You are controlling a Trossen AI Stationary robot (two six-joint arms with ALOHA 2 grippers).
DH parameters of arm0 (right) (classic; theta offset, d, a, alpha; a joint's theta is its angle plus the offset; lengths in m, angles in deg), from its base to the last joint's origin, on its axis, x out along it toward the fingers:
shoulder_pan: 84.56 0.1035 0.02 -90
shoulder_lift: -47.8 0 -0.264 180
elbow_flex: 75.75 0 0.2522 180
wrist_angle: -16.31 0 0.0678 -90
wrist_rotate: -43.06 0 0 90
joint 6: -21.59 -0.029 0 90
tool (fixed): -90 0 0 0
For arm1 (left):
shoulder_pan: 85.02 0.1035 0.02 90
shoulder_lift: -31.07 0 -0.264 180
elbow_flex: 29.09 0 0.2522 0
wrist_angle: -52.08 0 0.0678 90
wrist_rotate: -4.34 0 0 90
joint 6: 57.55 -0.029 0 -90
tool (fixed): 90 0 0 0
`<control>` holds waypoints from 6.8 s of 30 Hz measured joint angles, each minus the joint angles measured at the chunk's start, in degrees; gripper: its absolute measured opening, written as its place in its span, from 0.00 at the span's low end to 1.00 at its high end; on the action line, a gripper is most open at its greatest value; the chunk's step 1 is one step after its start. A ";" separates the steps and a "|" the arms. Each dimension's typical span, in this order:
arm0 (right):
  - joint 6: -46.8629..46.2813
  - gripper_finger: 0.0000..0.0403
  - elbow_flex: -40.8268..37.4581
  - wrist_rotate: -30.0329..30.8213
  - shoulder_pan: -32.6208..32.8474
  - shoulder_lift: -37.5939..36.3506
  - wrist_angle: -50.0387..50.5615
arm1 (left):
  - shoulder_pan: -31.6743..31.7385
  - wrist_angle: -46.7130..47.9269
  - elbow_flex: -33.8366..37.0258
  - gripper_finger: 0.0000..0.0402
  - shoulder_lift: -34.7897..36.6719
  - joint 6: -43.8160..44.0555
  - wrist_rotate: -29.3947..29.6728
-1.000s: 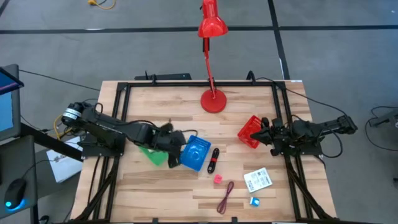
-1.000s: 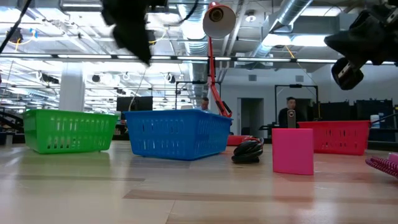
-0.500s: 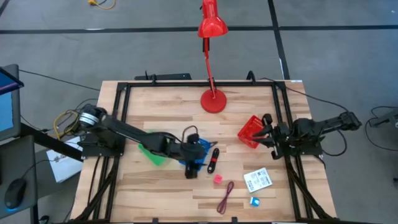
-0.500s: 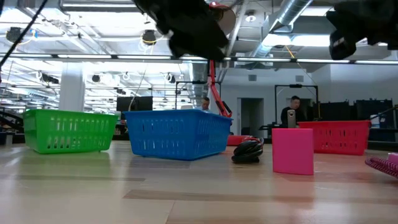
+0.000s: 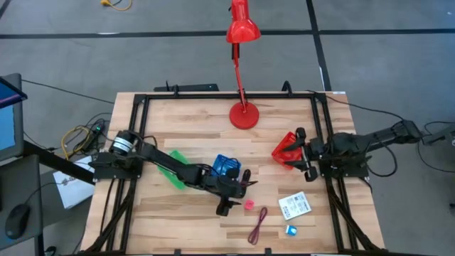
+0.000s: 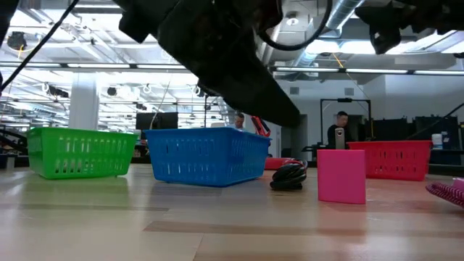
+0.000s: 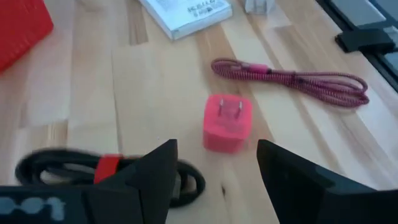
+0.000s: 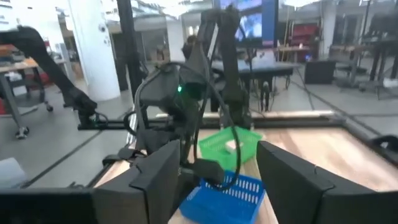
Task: Pick and place items into bin
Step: Put the pink charger adapter into the green basket, then put the blue charger adapter into the green basket
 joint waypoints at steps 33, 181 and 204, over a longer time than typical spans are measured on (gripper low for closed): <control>-1.29 0.51 0.46 4.26 -4.58 11.33 -11.41 | 0.70 -6.65 -5.28 0.65 -1.95 -0.69 -0.98; -10.74 0.50 0.40 2.70 -5.22 15.66 -1.33 | 15.87 98.63 -8.77 0.56 8.85 29.45 -4.40; -53.21 0.50 18.95 5.60 30.91 25.29 26.44 | 5.72 95.84 -20.02 0.56 24.29 48.36 26.87</control>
